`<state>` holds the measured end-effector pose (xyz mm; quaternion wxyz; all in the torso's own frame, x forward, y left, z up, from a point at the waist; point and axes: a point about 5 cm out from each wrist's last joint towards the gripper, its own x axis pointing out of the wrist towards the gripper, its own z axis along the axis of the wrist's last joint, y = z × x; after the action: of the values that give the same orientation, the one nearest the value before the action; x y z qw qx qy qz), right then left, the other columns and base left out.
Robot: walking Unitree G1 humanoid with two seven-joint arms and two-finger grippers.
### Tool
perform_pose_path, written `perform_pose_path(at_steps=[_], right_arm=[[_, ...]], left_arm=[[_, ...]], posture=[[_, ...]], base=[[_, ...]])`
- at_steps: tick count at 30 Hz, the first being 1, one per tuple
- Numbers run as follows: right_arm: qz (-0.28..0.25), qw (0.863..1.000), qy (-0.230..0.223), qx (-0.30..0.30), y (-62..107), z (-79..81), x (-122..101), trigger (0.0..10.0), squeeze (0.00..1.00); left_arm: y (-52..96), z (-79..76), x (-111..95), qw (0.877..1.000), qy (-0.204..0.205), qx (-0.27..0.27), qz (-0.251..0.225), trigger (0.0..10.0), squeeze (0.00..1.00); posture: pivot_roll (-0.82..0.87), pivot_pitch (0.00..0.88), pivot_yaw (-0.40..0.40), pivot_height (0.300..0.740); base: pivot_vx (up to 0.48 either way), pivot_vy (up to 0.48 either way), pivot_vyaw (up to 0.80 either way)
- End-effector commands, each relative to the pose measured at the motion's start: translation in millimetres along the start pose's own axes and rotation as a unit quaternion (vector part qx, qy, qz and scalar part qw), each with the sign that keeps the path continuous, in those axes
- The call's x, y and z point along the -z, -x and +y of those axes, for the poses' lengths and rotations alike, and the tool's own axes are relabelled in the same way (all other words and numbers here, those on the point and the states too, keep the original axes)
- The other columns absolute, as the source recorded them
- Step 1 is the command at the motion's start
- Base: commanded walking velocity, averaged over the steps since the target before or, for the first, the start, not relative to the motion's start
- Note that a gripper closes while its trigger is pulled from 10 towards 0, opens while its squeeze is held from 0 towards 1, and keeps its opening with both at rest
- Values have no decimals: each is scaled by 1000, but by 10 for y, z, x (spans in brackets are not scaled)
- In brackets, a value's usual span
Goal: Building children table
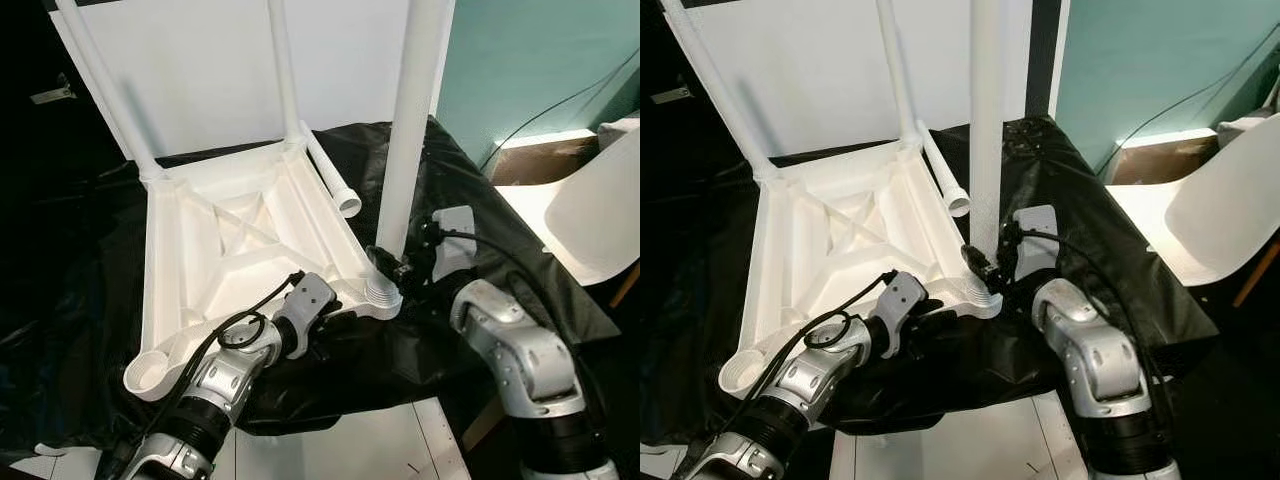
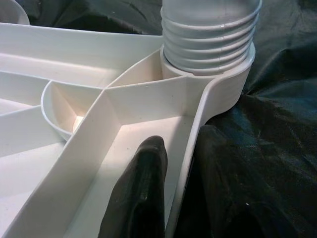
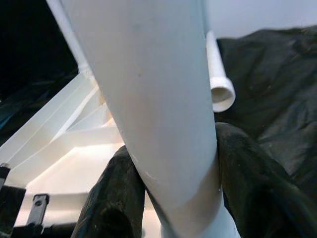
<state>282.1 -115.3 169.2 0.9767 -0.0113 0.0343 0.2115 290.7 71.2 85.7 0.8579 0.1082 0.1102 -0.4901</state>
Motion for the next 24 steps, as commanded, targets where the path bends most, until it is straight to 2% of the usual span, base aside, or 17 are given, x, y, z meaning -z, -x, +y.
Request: perform_pose_path(at_steps=[1,3,5,7,10,11,12,13,16,17,18,19,24], right_arm=[[55,998,-13,33,-7,-63,245,10000,0],[26,998,-8,53,0,-62,250,10000,0],[26,998,-8,53,0,-62,250,10000,0],[-3,998,-7,70,-8,-68,216,10000,0],[-13,997,-2,70,-18,-54,203,10000,0],[-20,998,7,67,-21,-42,191,10000,424],[-20,998,7,67,-21,-42,191,10000,424],[-24,998,16,59,-21,-29,179,10000,1000],[-37,997,38,50,-16,-27,140,10000,1000],[-43,997,49,48,-12,-38,118,10000,384],[-43,997,49,48,-12,-38,118,10000,384],[-51,996,62,49,-7,-67,93,10000,0],[-79,991,105,35,3,-178,19,10000,0]], left_arm=[[-5,-139,153,998,10,54,29,10000,0],[3,-140,152,998,10,53,29,10000,0],[3,-140,152,998,10,53,29,10000,0],[9,-146,154,998,10,53,29,10000,0],[12,-153,157,998,10,53,29,10000,0],[12,-159,158,998,10,54,29,10000,0],[12,-159,158,998,10,54,29,10000,0],[10,-162,158,998,10,53,28,10000,0],[4,-162,155,998,11,52,27,10000,0],[0,-162,153,998,12,52,26,10000,0],[0,-162,153,998,12,52,26,10000,0],[-6,-162,149,998,12,51,25,10000,0],[-30,-166,133,998,13,53,22,10000,0]], posture=[[-128,0,83,740],[-121,0,84,740],[-121,0,84,740],[-119,0,83,740],[-119,0,82,740],[-121,0,80,740],[-121,0,80,740],[-122,0,77,740],[-126,0,74,740],[-129,0,74,740],[-129,0,74,740],[-133,0,73,740],[-147,0,74,740]], base=[[0,0,0],[0,0,0],[0,0,0],[0,0,0],[0,0,0],[0,0,0],[0,0,0],[0,0,0],[0,0,0],[0,0,0],[0,0,0],[0,0,0],[0,0,0]])
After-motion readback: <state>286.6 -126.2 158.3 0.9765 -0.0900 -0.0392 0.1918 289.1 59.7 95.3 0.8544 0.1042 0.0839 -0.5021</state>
